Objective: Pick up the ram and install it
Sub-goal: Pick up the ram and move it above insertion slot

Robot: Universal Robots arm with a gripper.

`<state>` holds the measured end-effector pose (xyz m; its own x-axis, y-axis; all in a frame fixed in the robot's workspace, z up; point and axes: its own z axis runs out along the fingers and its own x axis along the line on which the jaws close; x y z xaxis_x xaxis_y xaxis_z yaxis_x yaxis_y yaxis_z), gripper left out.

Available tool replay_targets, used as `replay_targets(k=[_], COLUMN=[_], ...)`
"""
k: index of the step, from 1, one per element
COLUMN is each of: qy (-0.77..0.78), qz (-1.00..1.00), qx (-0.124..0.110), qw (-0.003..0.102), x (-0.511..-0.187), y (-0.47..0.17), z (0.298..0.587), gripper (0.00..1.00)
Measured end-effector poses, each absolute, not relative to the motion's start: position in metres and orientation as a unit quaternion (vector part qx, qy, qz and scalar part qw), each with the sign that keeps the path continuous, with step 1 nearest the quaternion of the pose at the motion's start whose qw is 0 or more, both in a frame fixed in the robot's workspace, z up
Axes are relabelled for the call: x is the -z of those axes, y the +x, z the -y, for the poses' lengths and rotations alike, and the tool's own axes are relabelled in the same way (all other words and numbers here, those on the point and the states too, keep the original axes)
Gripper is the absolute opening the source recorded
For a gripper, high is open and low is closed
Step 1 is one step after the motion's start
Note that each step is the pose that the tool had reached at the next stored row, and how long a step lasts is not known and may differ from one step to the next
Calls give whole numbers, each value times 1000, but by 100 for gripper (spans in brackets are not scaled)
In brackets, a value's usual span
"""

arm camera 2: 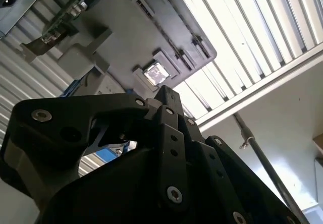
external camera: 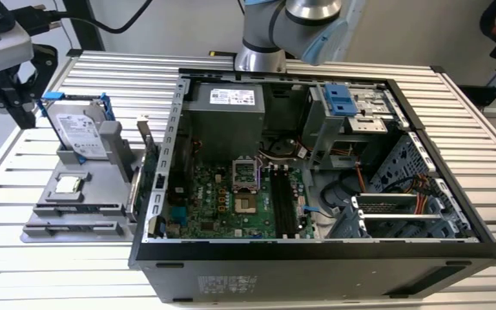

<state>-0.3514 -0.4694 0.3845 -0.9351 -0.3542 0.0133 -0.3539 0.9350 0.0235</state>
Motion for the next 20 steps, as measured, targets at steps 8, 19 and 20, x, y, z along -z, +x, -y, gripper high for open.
replay_targets(k=[8, 19, 20], qy=[216, 270, 276], qz=[976, 963, 961], qx=[6, 1, 0], qw=[10, 11, 11], x=[-385, -385, -385], y=[-351, -351, -351], z=[469, 468, 468], gripper=[0, 0, 0])
